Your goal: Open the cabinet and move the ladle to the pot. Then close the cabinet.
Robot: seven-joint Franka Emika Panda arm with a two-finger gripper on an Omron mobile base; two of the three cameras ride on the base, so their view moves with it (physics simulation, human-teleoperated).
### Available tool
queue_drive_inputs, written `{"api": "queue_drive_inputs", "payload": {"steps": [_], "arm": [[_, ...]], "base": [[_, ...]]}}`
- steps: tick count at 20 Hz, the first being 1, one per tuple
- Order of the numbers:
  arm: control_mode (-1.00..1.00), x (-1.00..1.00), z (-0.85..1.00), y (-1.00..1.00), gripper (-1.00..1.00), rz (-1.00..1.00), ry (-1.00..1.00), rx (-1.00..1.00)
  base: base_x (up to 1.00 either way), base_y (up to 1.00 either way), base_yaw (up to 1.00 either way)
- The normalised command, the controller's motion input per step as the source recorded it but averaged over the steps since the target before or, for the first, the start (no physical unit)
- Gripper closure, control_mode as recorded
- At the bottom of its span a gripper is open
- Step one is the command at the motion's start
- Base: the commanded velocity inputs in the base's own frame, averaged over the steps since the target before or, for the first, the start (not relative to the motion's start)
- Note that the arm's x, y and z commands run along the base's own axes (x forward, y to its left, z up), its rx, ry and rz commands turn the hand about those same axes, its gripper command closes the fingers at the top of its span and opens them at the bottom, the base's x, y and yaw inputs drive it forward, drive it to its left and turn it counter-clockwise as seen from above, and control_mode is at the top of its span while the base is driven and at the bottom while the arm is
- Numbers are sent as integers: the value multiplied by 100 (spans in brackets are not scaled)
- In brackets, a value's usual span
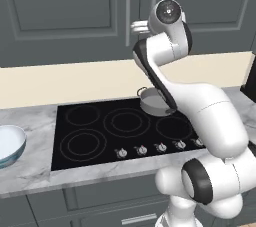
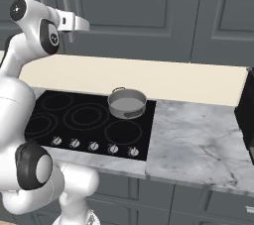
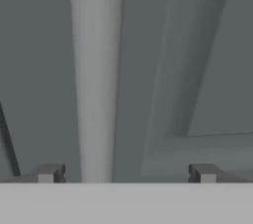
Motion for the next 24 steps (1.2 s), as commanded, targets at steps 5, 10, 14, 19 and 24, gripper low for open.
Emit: {"api": "queue_drive_inputs", "payload": {"steps": [5,10,14,19,24], "arm": [[-100,43,0,0,-100,0,0,0],[-100,41,0,0,-100,0,0,0],[-100,37,0,0,-100,0,0,0],[-100,23,0,-10,100,-1,-3,0],[-100,3,0,-51,100,-4,-6,5]], "base": [[0,0,0],[0,0,0],[0,0,0],[0,0,0],[0,0,0]]}}
